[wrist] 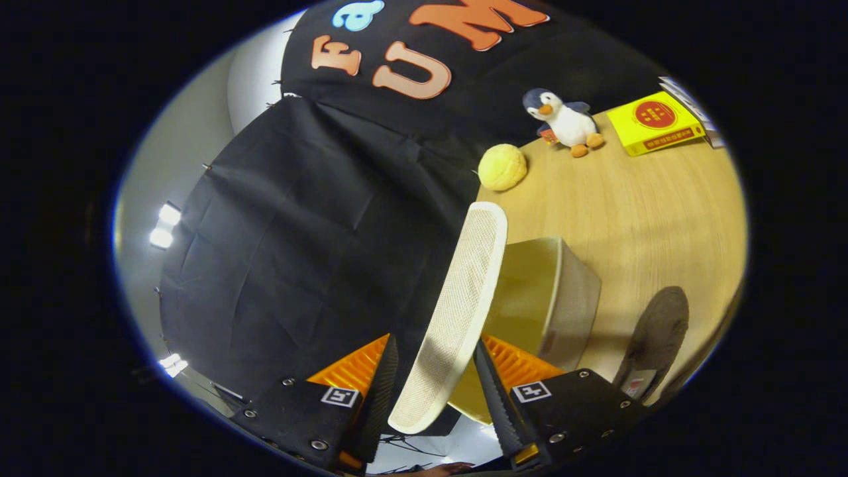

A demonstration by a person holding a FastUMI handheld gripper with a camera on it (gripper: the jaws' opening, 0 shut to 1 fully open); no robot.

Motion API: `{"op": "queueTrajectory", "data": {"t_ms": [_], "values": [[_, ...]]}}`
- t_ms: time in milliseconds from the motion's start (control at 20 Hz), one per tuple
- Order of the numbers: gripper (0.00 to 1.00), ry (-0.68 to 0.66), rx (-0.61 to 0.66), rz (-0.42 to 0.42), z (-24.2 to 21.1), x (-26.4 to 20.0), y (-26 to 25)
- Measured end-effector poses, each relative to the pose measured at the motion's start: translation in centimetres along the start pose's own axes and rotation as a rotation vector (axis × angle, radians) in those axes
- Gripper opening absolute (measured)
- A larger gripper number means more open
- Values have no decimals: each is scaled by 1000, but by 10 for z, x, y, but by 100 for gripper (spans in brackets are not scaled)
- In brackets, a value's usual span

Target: Open the storage box then place both shoes into the box .Put the left shoe in first, then the right shoe, with the right side of both shoes facing outward in a uniform manner.

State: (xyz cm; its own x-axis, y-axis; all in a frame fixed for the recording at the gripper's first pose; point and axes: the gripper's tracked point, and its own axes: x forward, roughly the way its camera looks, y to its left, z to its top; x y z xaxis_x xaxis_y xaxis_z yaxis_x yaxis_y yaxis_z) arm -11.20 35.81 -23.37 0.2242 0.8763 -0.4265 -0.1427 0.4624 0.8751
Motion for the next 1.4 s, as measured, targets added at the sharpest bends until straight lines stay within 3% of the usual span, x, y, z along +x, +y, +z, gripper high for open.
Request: {"op": "queueTrajectory", "data": {"t_ms": [450, 750, 900, 1000, 1050, 1150, 1400], "values": [[41, 77, -174, 90, -16, 55, 98], [40, 98, -251, 72, -24, 104, 135], [40, 82, -269, 25, -21, 134, 139], [51, 89, -273, -21, -23, 155, 136], [65, 100, -273, -34, -26, 161, 134], [79, 111, -287, -47, -29, 166, 134], [94, 96, -352, -130, -26, 146, 111]]}}
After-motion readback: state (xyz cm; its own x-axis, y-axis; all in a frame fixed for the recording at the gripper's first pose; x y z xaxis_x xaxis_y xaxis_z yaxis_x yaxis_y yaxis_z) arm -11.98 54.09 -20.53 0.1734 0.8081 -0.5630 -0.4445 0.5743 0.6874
